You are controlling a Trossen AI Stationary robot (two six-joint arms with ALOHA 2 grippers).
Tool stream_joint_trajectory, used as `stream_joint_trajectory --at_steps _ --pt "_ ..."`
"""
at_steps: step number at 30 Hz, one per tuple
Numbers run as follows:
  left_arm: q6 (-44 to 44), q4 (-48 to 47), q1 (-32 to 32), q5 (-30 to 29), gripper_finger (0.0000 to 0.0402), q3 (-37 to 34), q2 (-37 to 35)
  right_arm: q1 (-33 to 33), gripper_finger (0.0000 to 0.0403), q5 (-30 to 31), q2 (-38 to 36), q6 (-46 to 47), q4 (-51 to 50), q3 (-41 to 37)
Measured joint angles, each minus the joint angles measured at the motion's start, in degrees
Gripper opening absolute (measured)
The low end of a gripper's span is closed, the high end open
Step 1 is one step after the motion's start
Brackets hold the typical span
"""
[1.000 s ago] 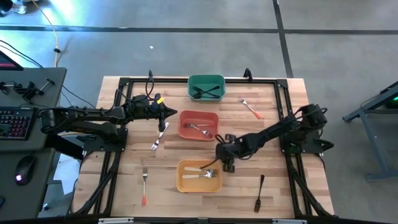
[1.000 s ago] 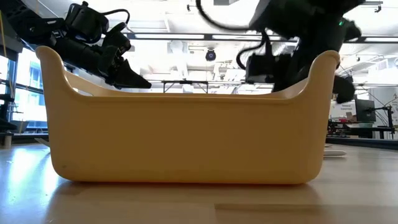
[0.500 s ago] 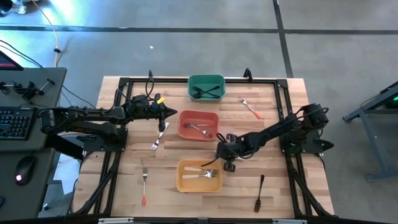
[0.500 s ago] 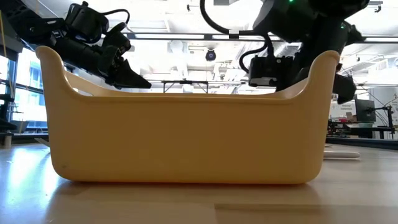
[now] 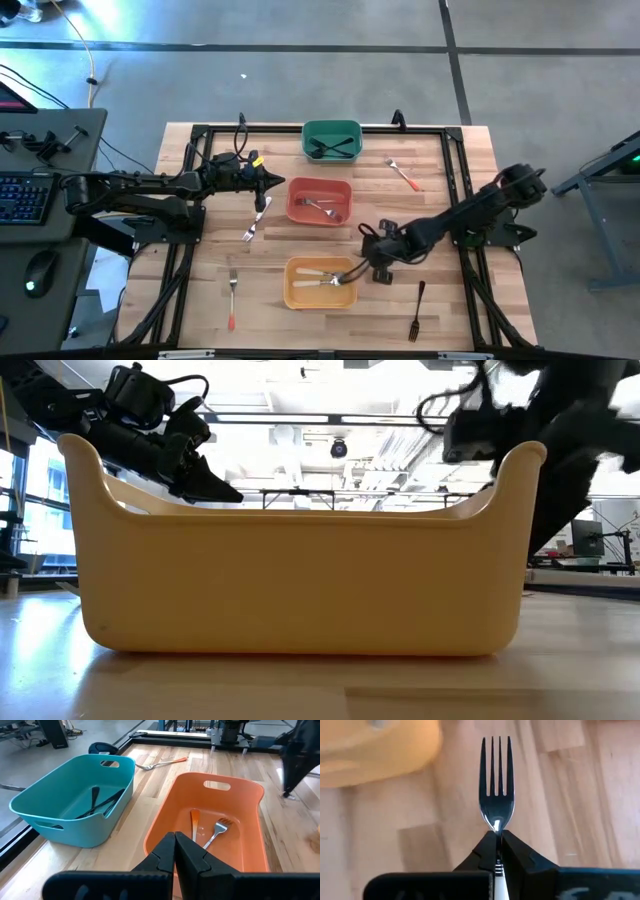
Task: Sort silverware by color (type)
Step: Put the white fork into the yellow bin
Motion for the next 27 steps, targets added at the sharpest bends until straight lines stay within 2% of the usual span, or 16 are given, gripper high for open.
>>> stream_joint_trajectory --at_steps 10,20,27 --pt "-0.02 -0.07 -0.04 0.00 0.0001 0.00 0.01 3.61 0.0000 1.03 -2.41 5.16 -2.27 0.04" --pt "-0.02 -0.07 -0.01 -0.01 0.0001 0.00 0.01 6.45 0.0000 1.27 -8.56 8.06 -2.67 0.05" --pt "-0.35 -0.28 -0.04 -0.01 0.0001 0.00 0.01 8.69 0.0000 2.32 -12.91 15.49 3.90 0.10"
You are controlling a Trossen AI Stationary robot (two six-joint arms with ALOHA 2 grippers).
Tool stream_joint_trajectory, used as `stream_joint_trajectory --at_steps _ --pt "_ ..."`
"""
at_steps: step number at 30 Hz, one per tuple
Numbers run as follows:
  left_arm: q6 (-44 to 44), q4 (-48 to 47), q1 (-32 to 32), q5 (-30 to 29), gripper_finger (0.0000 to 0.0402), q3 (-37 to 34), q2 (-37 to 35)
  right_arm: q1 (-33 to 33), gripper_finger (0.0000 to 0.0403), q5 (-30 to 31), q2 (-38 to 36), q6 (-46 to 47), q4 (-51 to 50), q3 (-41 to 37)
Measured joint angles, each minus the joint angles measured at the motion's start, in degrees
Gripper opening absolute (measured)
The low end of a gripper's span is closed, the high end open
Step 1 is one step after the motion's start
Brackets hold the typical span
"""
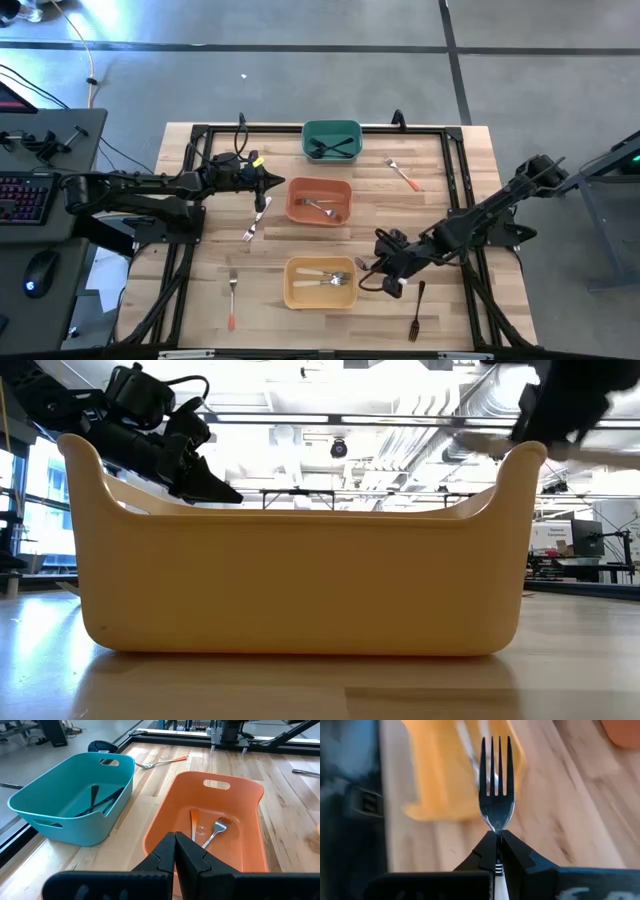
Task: Sort silverware by color (type)
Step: Put the white fork into the yellow bin
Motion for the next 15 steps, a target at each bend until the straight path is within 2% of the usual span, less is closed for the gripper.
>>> stream_joint_trajectory --at_steps 5,10,15 --pt "0.28 0.23 0.00 0.01 0.0001 0.00 0.00 -0.20 0.0000 0.57 -0.16 -1.02 5.56 3.04" --pt "-0.05 0.14 -0.04 0.01 0.0001 0.00 0.00 -2.80 0.0000 2.86 3.25 -4.82 12.93 7.27" --pt "0.49 -0.09 -0.04 -0.01 0.0001 -0.02 0.00 -6.31 0.0000 -1.84 10.36 -6.80 14.91 10.04"
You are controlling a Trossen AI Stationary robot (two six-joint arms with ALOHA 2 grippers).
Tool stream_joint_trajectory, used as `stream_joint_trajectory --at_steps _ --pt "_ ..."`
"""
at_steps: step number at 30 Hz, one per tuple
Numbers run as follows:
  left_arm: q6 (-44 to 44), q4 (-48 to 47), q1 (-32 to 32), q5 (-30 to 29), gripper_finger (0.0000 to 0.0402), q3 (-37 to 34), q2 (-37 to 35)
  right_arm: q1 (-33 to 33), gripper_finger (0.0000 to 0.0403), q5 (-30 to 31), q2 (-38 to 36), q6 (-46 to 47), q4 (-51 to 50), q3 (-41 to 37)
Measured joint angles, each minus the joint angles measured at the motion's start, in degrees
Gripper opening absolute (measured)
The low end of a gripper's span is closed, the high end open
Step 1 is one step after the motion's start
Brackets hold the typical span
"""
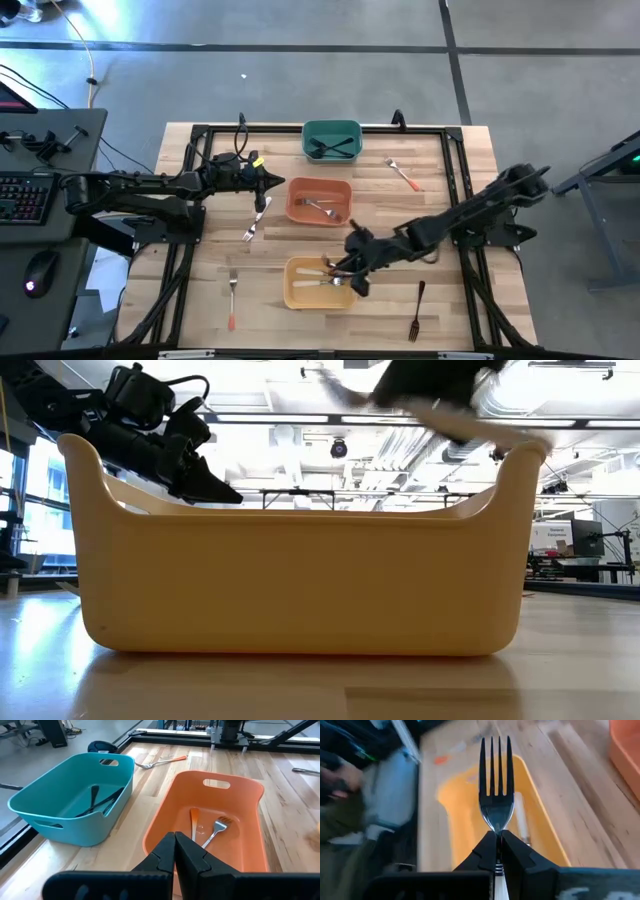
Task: Sort silverware by color (type)
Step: Put the white fork into the yellow bin
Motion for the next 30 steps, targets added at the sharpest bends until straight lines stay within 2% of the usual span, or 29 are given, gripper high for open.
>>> stream_joint_trajectory --at_steps 6,16,20,24,30 --pt "-0.15 -0.11 -0.01 0.00 0.0001 0.00 0.00 -2.85 0.0000 -3.40 10.09 -5.06 4.65 5.32" --pt "-0.21 -0.16 -0.09 0.00 0.0001 0.00 0.00 -4.50 0.0000 -9.38 22.15 -8.54 3.78 12.48" --pt "-0.54 -0.42 -0.09 0.00 0.0001 0.00 0.00 -5.36 0.0000 -13.03 24.58 -10.87 2.96 12.52" --pt "-0.23 -0.57 -0.09 0.00 0.0001 0.00 0.00 -5.68 0.0002 -12.84 25.77 -17.40 1.68 12.52" --pt "-0.18 -0.65 -0.09 0.00 0.0001 0.00 0.00 -5.60 0.0050 -10.29 24.99 -23.37 2.36 12.50"
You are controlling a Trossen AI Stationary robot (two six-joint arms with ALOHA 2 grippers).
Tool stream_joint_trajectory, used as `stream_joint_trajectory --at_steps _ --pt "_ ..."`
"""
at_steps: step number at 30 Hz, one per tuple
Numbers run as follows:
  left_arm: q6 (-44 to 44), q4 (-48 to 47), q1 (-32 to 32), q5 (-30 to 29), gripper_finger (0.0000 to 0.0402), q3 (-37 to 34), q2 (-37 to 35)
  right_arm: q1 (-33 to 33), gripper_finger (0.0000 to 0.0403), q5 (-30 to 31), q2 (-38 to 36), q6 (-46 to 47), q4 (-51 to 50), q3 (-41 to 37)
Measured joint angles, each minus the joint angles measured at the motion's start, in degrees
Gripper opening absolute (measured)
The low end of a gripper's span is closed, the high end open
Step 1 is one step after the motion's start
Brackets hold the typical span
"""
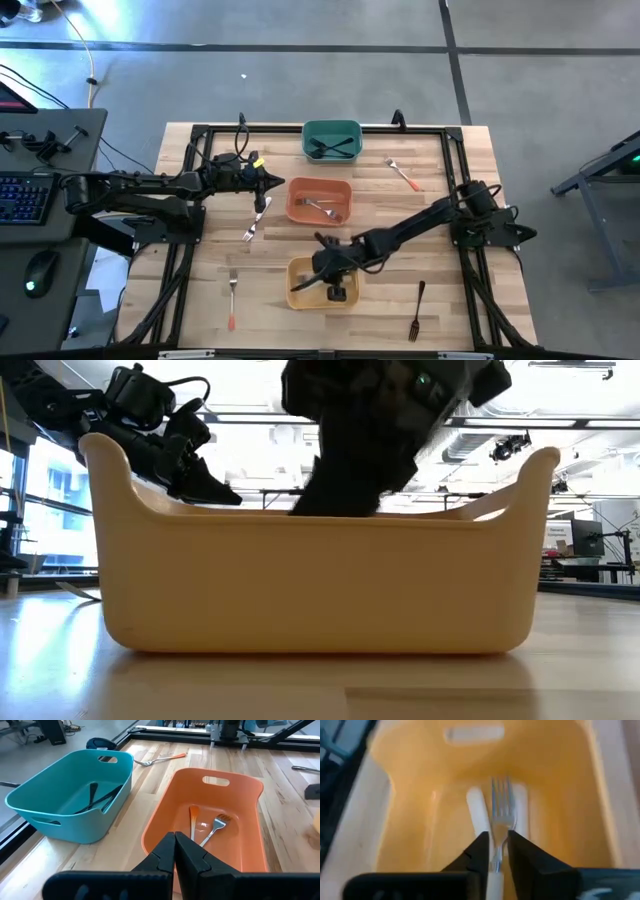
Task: Sort silverware by color (type)
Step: Put the white fork into the yellow bin, then put the orange fork into the orange bin
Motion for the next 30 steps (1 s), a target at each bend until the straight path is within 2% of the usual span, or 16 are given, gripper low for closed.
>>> stream_joint_trajectory --at_steps 4,7,10,14,16,18,21,25,28,30 --pt "0.07 -0.13 -0.01 0.00 0.0001 0.00 0.00 0.25 0.0087 0.35 -2.34 0.18 -0.24 0.02" --pt "0.22 -0.19 -0.01 0.00 0.0001 0.00 0.00 1.07 0.0092 0.88 -5.96 -1.56 -2.35 0.02" --pt "0.43 -0.31 -0.01 0.00 0.0001 0.00 0.00 2.62 0.0076 5.19 -10.57 -6.91 -9.25 0.02" --pt "0.11 -0.61 -0.01 0.00 0.0001 0.00 0.00 4.74 0.0027 17.29 -16.55 -10.08 -20.91 -0.09" --pt "0.11 -0.79 -0.01 0.00 0.0001 0.00 0.00 5.36 0.0007 20.14 -18.38 -11.55 -25.62 -0.11" --pt "0.11 -0.75 -0.01 0.00 0.0001 0.00 0.00 5.64 0.0008 22.13 -19.92 -13.69 -26.28 -1.18" --pt "0.40 -0.73 -0.01 0.00 0.0001 0.00 0.00 4.70 0.0003 23.41 -23.94 -18.20 -19.32 -7.68" --pt "0.42 -0.75 -0.01 0.00 0.0001 0.00 0.00 -0.15 0.0001 21.85 -30.52 -22.78 0.03 -23.57" --pt "0.44 -0.74 -0.01 0.00 0.0001 0.00 0.00 -5.52 0.0001 19.12 -36.01 -22.08 11.10 -34.76" --pt "0.50 -0.47 -0.01 0.00 0.0001 0.00 0.00 -9.80 0.0000 17.57 -39.78 -19.43 12.31 -39.98"
